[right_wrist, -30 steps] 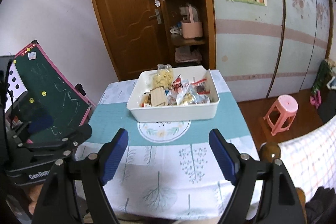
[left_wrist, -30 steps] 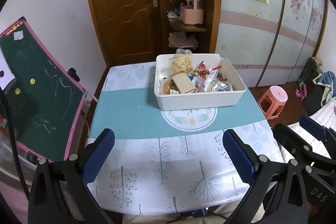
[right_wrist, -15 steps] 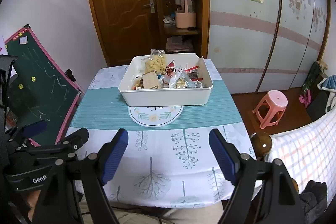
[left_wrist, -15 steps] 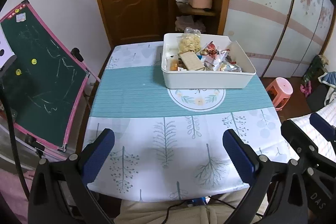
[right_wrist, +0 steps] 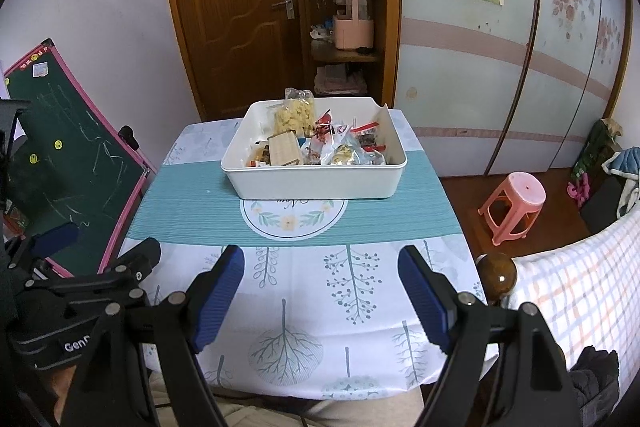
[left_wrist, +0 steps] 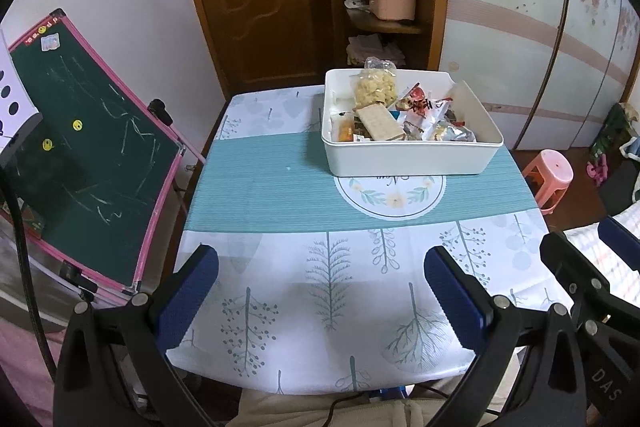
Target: Organize snacks
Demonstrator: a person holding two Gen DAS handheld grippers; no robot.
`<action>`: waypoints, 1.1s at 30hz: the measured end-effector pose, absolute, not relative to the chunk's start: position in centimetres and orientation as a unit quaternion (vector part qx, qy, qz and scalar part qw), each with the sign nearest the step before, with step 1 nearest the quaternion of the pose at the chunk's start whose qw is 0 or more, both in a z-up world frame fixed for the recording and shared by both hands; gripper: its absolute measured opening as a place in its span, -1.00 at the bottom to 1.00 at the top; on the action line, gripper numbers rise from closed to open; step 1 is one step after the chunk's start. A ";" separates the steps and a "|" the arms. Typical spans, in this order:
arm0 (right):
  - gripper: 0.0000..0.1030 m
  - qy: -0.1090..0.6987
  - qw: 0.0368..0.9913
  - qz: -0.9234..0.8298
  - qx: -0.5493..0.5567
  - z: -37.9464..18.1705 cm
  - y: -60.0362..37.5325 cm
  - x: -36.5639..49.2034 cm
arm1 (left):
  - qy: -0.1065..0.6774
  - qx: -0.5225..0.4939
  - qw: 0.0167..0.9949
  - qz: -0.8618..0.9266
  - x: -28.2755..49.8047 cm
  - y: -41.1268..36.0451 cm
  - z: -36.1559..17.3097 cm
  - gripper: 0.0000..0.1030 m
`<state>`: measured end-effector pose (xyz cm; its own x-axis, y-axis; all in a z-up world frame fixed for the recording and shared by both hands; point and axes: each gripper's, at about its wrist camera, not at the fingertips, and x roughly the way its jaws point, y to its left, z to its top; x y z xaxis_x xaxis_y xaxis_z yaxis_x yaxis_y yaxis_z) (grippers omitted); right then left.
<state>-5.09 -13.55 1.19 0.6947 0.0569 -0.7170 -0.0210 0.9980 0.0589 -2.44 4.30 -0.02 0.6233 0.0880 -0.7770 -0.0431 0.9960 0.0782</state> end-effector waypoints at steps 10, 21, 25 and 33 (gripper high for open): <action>0.56 0.393 0.919 0.025 0.030 0.8 -13.8 -4.4 | 0.433 0.022 0.901 0.033 -1.8 4.3 -0.3 0.99; 0.56 0.398 0.916 0.027 0.034 0.4 -13.8 -3.9 | 0.440 0.018 0.897 0.028 -1.2 4.3 -0.7 0.99; 0.56 0.400 0.915 0.028 0.039 0.1 -13.7 -3.5 | 0.441 0.018 0.897 0.028 -1.1 4.3 -0.8 0.99; 0.56 0.401 0.915 0.028 0.041 0.0 -13.7 -3.4 | 0.440 0.018 0.897 0.028 -1.1 4.3 -0.8 0.99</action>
<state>-3.39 -13.70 -0.05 0.6764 0.0838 -0.7318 -0.0180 0.9951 0.0974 -1.08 4.26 -0.77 0.6104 0.0661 -0.7894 -0.0340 0.9978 0.0572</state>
